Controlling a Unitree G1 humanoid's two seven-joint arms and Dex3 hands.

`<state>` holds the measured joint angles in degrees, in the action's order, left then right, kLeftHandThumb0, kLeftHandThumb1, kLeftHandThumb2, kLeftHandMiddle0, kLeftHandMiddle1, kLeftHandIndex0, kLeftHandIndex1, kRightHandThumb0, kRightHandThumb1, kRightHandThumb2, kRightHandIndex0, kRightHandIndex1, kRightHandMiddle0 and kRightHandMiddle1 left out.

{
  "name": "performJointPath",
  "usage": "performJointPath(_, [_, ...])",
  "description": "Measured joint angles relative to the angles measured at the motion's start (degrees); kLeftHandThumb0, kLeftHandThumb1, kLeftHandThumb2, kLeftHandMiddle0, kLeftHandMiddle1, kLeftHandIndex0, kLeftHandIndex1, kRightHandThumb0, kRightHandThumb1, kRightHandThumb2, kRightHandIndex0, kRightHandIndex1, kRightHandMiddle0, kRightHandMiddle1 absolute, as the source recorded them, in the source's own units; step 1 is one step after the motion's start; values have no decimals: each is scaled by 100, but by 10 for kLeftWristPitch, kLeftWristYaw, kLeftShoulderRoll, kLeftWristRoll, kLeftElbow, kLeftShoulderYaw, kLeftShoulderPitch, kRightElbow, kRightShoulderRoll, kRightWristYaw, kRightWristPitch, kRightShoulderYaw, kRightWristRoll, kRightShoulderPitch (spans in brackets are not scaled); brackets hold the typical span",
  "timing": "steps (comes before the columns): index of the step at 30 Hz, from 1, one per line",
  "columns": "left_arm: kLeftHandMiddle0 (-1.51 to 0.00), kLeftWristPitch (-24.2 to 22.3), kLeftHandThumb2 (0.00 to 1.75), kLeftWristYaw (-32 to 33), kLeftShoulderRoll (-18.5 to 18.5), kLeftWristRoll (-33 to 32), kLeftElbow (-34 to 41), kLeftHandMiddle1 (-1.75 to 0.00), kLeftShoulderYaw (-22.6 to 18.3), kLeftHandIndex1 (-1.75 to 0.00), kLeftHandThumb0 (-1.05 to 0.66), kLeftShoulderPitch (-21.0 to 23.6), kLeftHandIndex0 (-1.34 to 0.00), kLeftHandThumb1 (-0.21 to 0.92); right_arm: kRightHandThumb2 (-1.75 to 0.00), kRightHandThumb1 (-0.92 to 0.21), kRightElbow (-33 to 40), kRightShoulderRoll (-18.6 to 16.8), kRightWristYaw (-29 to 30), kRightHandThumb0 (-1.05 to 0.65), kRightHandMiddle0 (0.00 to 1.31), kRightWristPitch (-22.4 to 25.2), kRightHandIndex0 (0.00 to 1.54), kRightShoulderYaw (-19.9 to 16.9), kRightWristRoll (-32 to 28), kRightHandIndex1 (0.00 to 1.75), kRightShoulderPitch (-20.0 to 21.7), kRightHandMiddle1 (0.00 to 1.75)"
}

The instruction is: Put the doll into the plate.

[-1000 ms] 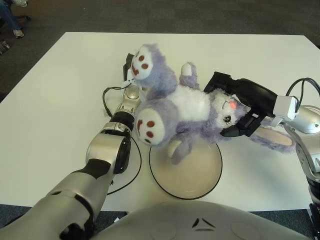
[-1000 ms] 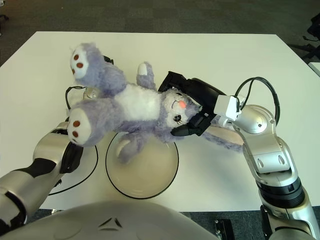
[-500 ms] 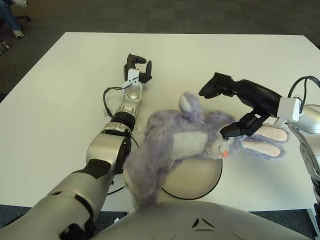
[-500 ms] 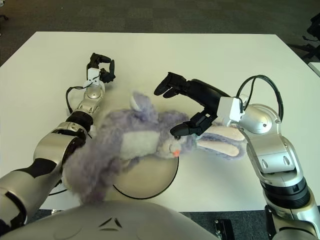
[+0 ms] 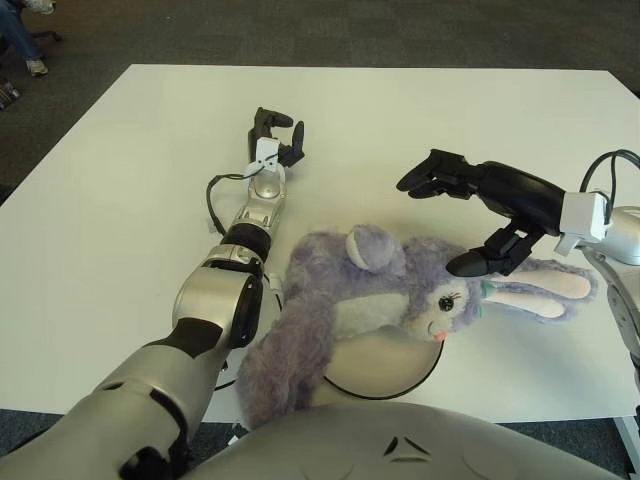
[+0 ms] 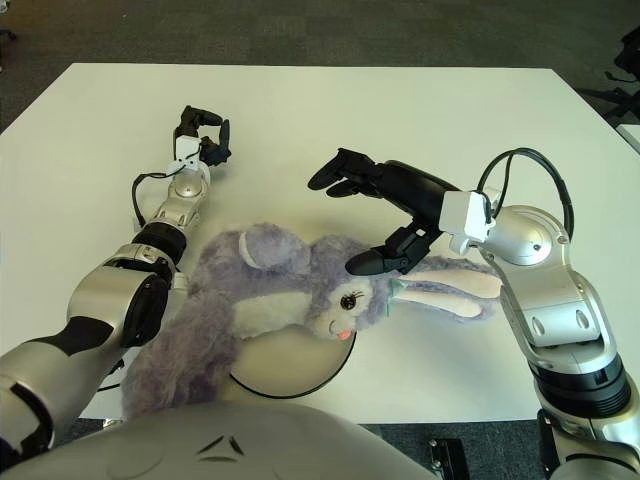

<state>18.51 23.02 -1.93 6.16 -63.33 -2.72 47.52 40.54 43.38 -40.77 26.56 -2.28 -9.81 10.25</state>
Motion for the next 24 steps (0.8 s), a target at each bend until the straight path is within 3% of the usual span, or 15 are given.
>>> performJointPath(15, [-96, 0, 76, -1, 0, 0, 0, -174, 4, -175, -37, 0, -30, 74, -83, -33, 4, 4, -1, -60, 0, -3, 26, -6, -3, 39, 0, 78])
performJointPath(24, [-95, 0, 78, -2, 1, -4, 0, -174, 1, -175, -38, 0, -31, 73, -84, -33, -28, 3, 7, -61, 0, -9, 25, -39, -4, 32, 15, 83])
